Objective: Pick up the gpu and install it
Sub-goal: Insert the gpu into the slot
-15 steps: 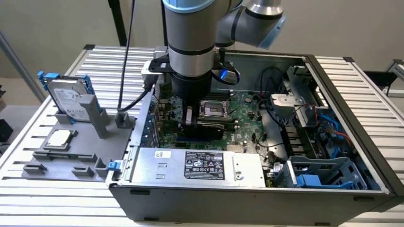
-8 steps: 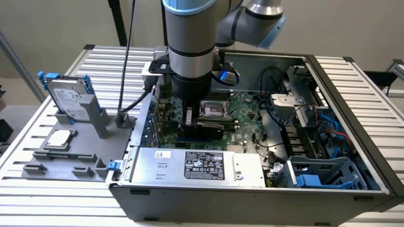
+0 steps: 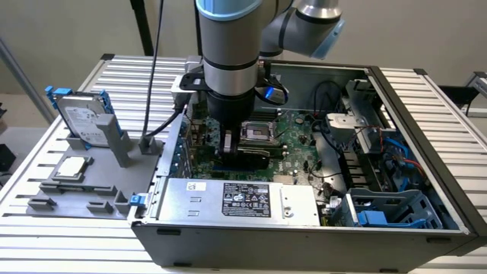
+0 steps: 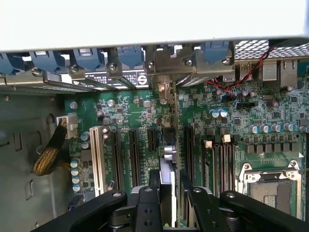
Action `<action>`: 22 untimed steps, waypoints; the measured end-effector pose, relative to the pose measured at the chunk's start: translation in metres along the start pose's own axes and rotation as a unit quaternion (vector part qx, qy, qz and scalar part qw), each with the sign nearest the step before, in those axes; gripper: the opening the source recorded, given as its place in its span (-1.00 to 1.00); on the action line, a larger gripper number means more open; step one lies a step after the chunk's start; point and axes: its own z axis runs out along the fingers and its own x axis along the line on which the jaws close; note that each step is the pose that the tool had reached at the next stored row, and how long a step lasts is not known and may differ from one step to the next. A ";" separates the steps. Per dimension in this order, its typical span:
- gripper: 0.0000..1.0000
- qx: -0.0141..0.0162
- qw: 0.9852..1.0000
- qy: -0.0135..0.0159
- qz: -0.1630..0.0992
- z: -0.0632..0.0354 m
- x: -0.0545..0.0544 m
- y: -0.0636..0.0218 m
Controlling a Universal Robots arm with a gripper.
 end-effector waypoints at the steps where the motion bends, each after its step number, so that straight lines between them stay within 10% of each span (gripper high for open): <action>1: -0.46 -0.001 1.000 0.000 0.000 0.0001 0.000 -0.0001; 9: -0.46 -0.008 1.000 0.001 0.000 -0.0001 0.000 0.0000; 22: -0.46 -0.008 1.000 0.001 -0.003 -0.0001 -0.003 -0.0022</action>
